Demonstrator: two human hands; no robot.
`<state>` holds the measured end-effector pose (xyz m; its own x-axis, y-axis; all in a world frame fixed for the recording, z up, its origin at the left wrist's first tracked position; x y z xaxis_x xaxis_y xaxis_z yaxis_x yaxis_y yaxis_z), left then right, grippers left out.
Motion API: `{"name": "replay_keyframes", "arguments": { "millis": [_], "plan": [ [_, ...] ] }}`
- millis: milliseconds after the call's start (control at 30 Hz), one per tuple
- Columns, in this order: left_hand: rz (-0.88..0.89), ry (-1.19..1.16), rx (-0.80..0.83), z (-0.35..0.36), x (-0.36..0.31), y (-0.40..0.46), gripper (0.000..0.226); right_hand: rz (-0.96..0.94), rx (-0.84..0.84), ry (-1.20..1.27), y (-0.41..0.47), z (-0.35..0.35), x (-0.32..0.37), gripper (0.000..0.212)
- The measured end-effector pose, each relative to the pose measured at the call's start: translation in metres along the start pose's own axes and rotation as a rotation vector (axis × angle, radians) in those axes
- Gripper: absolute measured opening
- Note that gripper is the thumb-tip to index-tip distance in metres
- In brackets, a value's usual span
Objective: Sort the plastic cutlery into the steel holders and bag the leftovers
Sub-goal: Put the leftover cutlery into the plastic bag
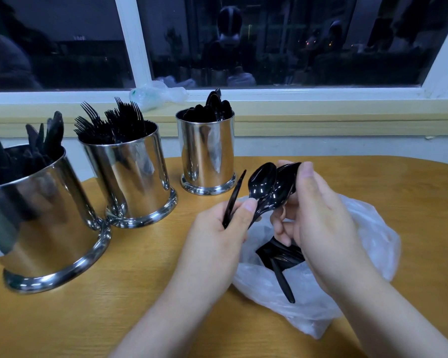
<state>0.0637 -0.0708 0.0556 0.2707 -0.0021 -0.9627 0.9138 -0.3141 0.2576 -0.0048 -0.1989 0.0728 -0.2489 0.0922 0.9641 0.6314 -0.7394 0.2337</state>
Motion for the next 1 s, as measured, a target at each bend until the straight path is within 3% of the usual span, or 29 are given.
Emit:
{"name": "replay_keyframes", "arguments": {
  "millis": [133, 233, 333, 567, 833, 1000],
  "plan": [
    [0.058, 0.010, 0.044, 0.000, -0.004, -0.001, 0.035, -0.147, 0.004, -0.242, -0.001, -0.001, -0.002, 0.027],
    [0.090, 0.017, 0.098, 0.002, -0.008, -0.003, 0.035, -0.213, -0.041, -0.230, -0.001, -0.002, 0.000, 0.021],
    [0.113, 0.036, 0.145, 0.004, -0.013, -0.005, 0.045, -0.236, -0.055, -0.176, -0.002, 0.000, 0.006, 0.024],
    [0.065, 0.005, 0.199, 0.001, -0.008, -0.005, 0.043, -0.159, -0.090, -0.137, -0.001, -0.005, 0.008, 0.032],
    [0.007, -0.052, 0.140, -0.001, -0.012, -0.006, 0.054, -0.149, -0.123, -0.156, 0.003, -0.009, 0.005, 0.035],
    [-0.069, -0.077, 0.138, -0.003, -0.009, -0.003, 0.031, -0.308, -0.119, -0.274, 0.003, -0.009, 0.011, 0.012]
  ]
}}
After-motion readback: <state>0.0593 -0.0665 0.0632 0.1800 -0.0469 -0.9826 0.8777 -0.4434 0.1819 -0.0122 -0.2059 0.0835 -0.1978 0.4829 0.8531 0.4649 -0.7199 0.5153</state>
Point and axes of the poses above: each hand's wrist, its own y-axis towards the middle knuckle, its own z-axis out of the palm, x = y × z, the point moved 2 cm from there along y, towards the middle knuckle, and after that the axes turned 14 degrees about -x, right-handed, at the moved point
